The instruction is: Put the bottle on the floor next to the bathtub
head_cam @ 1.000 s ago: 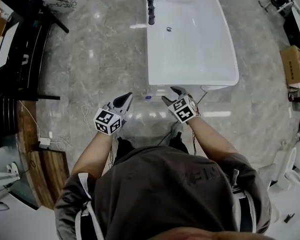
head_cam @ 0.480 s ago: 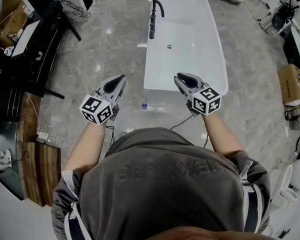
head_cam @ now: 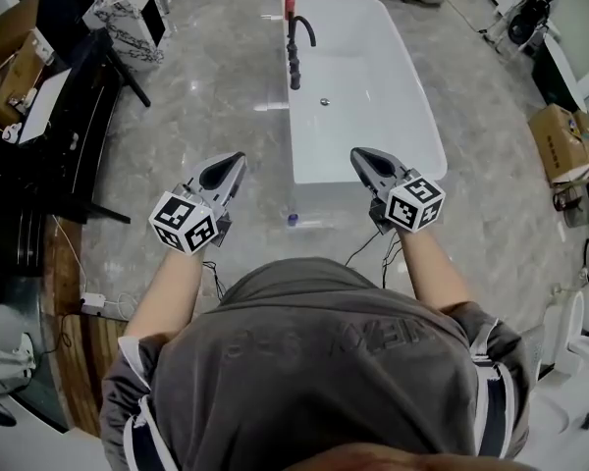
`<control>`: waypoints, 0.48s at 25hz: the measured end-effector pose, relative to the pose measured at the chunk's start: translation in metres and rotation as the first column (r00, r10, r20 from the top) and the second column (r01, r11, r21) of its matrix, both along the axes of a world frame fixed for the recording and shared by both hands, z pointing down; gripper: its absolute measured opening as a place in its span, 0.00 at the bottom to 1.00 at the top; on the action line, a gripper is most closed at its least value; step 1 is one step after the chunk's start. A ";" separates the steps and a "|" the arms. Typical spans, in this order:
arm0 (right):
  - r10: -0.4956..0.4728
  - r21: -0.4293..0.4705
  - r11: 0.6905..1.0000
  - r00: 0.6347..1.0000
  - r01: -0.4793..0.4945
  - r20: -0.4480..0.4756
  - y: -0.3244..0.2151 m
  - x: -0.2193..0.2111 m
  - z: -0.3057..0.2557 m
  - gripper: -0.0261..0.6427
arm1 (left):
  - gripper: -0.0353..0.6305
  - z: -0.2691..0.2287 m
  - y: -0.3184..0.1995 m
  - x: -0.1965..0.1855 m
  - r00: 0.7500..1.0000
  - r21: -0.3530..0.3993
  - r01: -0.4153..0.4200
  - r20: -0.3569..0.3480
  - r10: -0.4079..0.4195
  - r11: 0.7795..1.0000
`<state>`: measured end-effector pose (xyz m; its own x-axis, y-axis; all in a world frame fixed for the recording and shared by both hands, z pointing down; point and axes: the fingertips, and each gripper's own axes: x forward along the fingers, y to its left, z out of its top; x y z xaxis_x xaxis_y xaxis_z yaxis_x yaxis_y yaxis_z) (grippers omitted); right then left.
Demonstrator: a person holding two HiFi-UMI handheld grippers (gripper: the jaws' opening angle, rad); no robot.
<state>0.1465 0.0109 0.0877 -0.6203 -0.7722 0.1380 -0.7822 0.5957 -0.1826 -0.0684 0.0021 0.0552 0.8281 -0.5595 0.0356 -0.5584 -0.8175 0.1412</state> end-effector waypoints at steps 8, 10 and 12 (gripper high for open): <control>-0.062 0.008 0.998 0.998 0.063 -0.031 0.000 0.050 -0.018 0.03 | 0.06 -0.005 0.006 0.047 0.996 -0.005 0.063 -0.057 -0.063 0.998; -0.065 0.021 0.998 0.997 0.065 -0.044 -0.006 0.055 -0.020 0.03 | 0.06 -0.005 0.002 0.053 0.995 -0.006 0.076 -0.071 -0.076 0.997; -0.061 0.026 0.998 0.997 0.063 -0.054 -0.010 0.061 -0.021 0.03 | 0.06 -0.007 -0.001 0.059 0.994 -0.006 0.081 -0.078 -0.081 0.997</control>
